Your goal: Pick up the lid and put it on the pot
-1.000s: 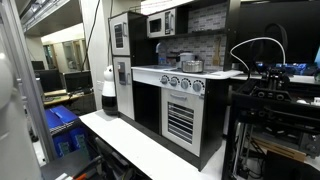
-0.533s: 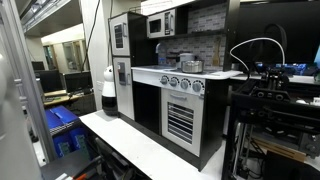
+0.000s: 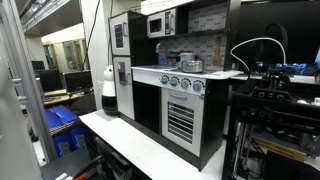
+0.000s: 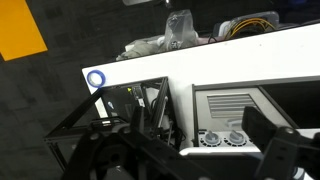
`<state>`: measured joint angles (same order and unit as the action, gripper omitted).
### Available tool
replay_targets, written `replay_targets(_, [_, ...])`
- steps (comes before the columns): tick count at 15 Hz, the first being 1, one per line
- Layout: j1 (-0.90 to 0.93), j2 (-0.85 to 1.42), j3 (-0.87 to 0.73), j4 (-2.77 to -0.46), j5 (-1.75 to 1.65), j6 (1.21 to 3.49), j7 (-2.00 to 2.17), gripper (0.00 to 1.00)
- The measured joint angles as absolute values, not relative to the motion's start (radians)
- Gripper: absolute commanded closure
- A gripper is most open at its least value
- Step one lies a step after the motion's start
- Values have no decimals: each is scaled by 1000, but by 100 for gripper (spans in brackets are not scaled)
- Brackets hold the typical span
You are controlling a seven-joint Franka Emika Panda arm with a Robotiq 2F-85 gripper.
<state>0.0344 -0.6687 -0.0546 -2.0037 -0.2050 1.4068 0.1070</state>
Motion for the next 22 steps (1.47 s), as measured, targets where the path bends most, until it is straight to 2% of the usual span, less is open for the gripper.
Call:
replay_targets(4, [33,-667,-53,-2004,-203,1427,107,0])
replay_targets(14, [35,-472,-44,-2006,-178,1692,68,0])
replay_targets(22, [34,-410,35,-2009,-232,1933,143,0])
